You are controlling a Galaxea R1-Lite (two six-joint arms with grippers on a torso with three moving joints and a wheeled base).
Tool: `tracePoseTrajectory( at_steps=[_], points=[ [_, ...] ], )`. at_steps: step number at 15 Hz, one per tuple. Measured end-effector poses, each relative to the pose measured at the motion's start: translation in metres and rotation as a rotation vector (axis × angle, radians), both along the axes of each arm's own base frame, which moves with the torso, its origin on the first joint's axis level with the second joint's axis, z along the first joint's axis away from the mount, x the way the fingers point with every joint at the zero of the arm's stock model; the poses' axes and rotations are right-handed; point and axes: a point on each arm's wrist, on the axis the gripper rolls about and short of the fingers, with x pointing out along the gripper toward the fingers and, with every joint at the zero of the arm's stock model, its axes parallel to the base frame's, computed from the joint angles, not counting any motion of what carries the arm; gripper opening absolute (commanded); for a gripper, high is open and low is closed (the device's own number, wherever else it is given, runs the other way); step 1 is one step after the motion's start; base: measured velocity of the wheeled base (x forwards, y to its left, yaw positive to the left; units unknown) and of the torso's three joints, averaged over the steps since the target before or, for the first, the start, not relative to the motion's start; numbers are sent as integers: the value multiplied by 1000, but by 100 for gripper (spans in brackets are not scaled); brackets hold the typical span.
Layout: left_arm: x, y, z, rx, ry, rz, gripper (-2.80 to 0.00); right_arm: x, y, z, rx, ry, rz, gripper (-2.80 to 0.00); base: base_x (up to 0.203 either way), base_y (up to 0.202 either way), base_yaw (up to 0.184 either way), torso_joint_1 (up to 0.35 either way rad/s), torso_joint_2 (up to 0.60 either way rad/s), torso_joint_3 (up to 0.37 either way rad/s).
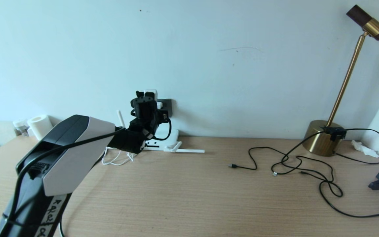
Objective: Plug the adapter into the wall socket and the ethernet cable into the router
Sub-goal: Plug plug into socket
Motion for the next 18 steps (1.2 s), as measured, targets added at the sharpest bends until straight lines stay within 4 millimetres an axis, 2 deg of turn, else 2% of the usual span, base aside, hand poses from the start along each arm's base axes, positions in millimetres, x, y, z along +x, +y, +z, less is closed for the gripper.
tracePoseTrajectory(
  at_steps=[18],
  points=[
    [3, 6, -3, 1, 0, -4, -280, 0, 0, 0, 0, 0, 0, -280, 0, 0, 0, 0, 0, 0]
  ],
)
